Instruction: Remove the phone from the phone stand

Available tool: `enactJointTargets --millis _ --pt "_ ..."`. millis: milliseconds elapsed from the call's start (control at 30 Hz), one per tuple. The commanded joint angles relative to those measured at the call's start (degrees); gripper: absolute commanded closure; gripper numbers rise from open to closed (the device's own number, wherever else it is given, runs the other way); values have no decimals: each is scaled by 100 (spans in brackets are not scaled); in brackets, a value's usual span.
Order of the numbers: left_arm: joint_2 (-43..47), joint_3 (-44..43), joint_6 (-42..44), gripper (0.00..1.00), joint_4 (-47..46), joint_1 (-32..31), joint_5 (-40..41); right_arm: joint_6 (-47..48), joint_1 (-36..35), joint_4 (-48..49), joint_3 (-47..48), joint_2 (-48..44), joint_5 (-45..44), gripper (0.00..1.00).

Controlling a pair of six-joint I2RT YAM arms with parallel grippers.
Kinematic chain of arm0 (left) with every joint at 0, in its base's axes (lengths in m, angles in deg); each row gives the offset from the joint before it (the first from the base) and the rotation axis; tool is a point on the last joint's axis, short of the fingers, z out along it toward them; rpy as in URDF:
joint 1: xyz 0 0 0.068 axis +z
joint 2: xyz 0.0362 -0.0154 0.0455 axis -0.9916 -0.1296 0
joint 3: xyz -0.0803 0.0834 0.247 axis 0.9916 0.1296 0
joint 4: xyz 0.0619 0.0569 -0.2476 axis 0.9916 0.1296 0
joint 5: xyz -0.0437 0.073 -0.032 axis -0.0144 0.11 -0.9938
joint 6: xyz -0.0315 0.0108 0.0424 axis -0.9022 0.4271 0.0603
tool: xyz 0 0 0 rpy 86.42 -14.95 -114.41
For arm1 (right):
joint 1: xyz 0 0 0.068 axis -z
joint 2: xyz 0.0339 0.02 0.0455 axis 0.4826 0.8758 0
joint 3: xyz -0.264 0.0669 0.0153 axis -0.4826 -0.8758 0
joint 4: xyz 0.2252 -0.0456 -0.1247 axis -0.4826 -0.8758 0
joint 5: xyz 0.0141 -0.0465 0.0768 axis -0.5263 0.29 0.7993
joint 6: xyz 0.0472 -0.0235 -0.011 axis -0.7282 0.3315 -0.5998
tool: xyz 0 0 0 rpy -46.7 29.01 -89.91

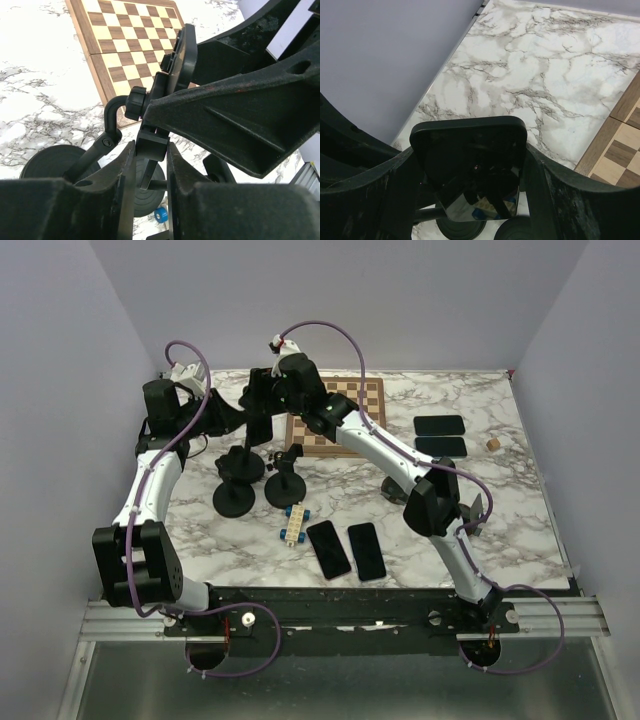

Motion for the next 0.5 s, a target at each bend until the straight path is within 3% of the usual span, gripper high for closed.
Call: enactJointTargets --millis 0,167,467 --pt "-86 -34 -117 77 -336 -61 -516 -79 -70 -118 -60 68 173 99" --pt "-47 -4 -67 99 -236 -63 -420 105 -73 -163 -16 59 -240 99" --pt "-155 41 -244 100 -187 58 -523 1265 -72 94 -347 -319 -1966 99"
